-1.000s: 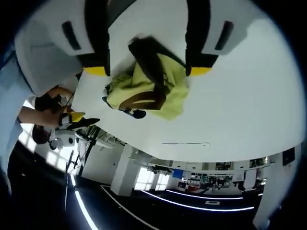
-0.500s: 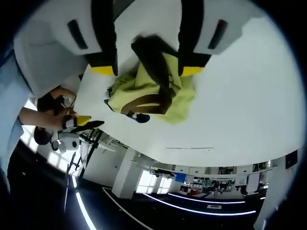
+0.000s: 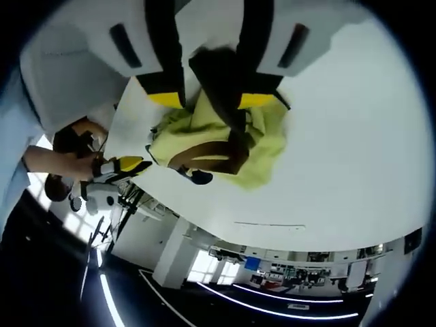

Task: Fold the garment on the visible template until the final outline fits inside the template.

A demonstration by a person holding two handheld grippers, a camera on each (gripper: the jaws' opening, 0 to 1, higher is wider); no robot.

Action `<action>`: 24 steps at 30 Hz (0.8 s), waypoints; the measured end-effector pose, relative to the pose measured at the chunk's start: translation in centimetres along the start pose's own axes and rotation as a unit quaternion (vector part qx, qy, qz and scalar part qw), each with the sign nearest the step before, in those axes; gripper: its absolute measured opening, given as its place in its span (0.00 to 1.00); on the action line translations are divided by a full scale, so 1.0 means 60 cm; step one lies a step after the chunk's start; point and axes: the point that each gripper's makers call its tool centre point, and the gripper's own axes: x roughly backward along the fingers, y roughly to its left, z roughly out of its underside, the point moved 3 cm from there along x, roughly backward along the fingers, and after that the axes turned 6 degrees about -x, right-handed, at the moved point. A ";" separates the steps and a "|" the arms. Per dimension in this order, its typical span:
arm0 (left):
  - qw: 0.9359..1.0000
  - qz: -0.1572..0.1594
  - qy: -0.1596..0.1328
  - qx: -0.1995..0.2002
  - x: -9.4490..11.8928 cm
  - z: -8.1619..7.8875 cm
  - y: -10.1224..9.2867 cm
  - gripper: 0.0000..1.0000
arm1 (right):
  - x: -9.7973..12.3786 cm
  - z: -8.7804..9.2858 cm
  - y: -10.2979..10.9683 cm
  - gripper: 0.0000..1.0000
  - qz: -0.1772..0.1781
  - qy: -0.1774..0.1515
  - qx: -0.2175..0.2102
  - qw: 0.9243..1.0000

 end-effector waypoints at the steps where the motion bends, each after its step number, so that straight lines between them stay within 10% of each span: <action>1: 1.000 0.000 0.002 0.001 -0.002 0.001 0.000 0.26 | -0.004 0.002 0.001 0.14 -0.002 0.002 -0.002 1.000; 24: 0.998 -0.032 0.009 0.045 -0.006 0.011 0.020 0.00 | -0.024 0.032 0.003 0.00 -0.010 0.023 -0.037 0.999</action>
